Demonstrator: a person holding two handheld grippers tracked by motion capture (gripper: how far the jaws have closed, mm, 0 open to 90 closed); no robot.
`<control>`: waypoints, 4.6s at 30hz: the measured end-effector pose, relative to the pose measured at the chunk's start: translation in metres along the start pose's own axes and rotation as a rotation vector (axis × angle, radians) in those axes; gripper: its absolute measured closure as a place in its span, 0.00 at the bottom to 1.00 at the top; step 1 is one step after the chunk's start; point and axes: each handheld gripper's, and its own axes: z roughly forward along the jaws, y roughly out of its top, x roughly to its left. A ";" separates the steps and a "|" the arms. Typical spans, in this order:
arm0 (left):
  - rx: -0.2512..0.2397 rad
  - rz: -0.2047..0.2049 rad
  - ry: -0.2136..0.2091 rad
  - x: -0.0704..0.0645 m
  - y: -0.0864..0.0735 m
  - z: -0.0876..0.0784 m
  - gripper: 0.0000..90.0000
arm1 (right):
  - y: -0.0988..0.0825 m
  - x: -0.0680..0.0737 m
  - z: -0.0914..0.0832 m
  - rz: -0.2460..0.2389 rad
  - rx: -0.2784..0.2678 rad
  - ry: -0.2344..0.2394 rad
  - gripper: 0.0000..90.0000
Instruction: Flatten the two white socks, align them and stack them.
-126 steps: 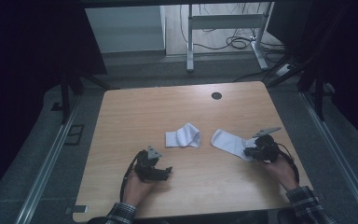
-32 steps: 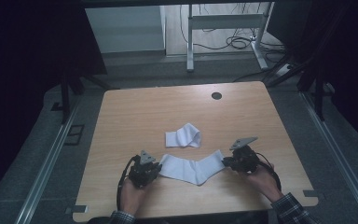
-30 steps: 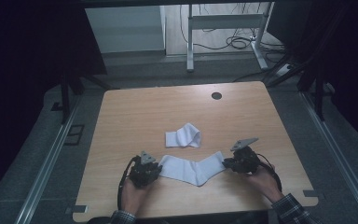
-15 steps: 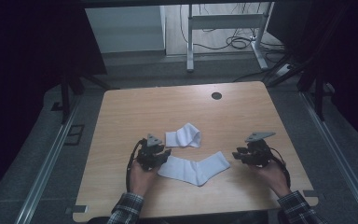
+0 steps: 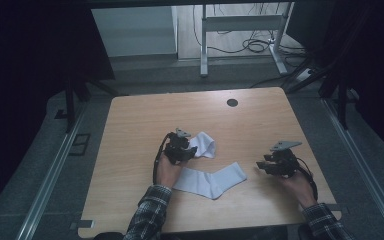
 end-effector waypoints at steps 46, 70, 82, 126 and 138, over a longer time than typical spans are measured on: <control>-0.304 0.099 -0.101 -0.062 0.149 -0.095 0.93 | -0.012 -0.002 0.008 -0.031 -0.032 -0.005 0.28; 0.015 -0.060 0.089 0.038 -0.018 -0.028 0.90 | -0.011 -0.001 0.009 -0.021 -0.031 -0.008 0.27; -0.033 -0.060 0.178 0.051 -0.064 -0.027 0.51 | -0.011 0.000 0.009 -0.015 -0.032 -0.016 0.27; -0.040 -0.086 0.132 0.061 -0.074 -0.022 0.31 | 0.104 0.033 0.096 -0.052 -0.044 0.081 0.99; -0.035 -0.084 0.129 0.062 -0.072 -0.021 0.26 | 0.119 0.036 0.126 -0.047 -0.035 0.064 0.99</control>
